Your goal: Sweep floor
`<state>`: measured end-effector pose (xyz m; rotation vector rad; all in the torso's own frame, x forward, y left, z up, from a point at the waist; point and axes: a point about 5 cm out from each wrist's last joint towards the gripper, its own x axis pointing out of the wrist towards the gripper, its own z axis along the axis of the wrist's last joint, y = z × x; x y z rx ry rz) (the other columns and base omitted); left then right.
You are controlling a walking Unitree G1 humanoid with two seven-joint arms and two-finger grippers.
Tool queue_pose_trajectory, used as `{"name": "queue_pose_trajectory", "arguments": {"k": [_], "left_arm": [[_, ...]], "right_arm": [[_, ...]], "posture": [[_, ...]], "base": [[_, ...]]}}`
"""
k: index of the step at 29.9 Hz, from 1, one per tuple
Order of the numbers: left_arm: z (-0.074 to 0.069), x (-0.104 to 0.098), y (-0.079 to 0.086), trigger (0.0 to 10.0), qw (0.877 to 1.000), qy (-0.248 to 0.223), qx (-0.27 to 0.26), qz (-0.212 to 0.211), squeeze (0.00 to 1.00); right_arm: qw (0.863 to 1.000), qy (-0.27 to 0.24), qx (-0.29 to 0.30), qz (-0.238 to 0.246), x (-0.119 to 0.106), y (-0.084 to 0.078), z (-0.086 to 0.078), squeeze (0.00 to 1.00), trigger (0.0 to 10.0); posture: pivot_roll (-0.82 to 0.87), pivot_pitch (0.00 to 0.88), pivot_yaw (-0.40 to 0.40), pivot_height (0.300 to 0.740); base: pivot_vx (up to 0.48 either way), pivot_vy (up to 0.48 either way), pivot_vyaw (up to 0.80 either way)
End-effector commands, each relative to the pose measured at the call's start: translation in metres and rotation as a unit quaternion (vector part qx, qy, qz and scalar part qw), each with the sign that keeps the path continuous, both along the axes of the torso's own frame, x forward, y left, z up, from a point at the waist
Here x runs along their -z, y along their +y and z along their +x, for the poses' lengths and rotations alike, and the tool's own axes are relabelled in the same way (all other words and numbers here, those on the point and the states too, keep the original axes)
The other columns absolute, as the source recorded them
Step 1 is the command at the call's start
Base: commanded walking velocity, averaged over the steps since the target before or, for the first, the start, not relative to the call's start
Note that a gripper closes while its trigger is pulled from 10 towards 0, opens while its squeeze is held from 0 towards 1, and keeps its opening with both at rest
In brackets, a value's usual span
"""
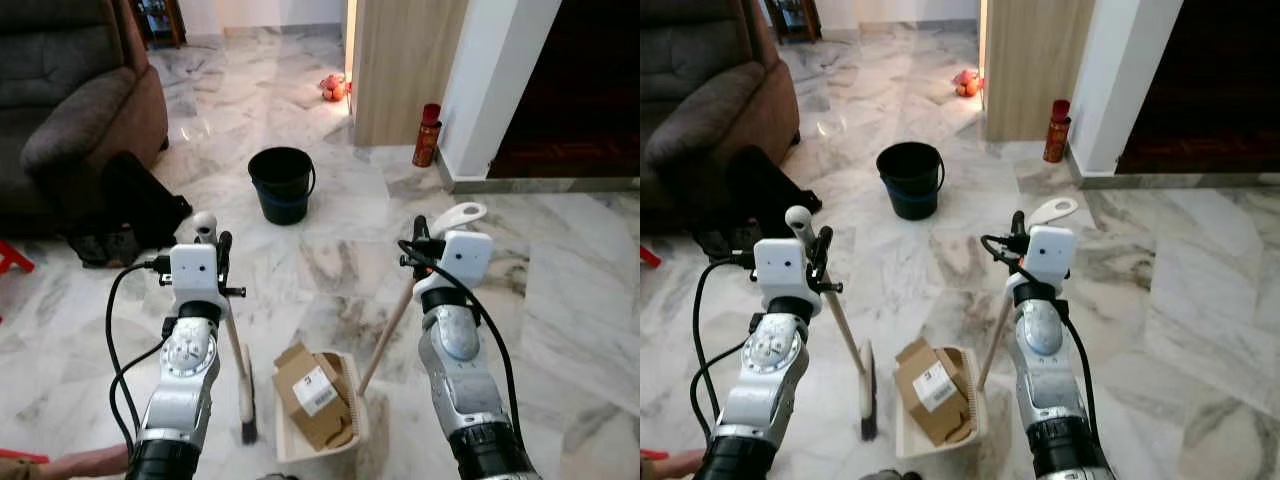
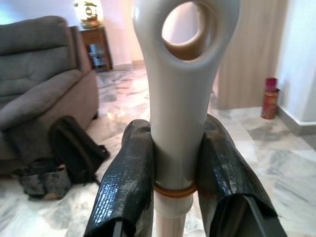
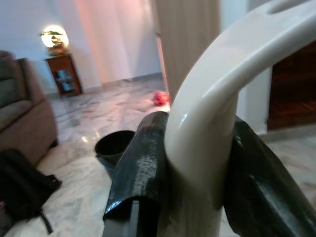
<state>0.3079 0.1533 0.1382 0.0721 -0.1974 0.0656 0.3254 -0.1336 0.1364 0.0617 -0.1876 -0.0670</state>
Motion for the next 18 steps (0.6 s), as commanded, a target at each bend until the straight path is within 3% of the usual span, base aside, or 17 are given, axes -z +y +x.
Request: {"name": "queue_pose_trajectory", "arguments": {"k": [1, 18], "left_arm": [[0.0011, -0.0120, 0.0008, 10.0, 1.000, -0.027, -0.002, 0.002, 0.00], [0.0016, -0.0128, -0.0004, 10.0, 1.000, -0.029, -0.004, 0.000, 0.00]], "right_arm": [[1.000, -0.026, -0.004, 0.006, -0.0133, 0.0023, 0.0020, 0.00, 10.0], [0.999, -0.028, -0.018, -0.015, -0.0157, 0.0053, 0.0028, 0.00, 10.0]], "posture": [[0.08, 0.083, 0.047, 0.740], [0.08, 0.089, 0.041, 0.740]], "base": [[0.251, 0.000, 0.00], [0.251, 0.000, 0.02]]}}
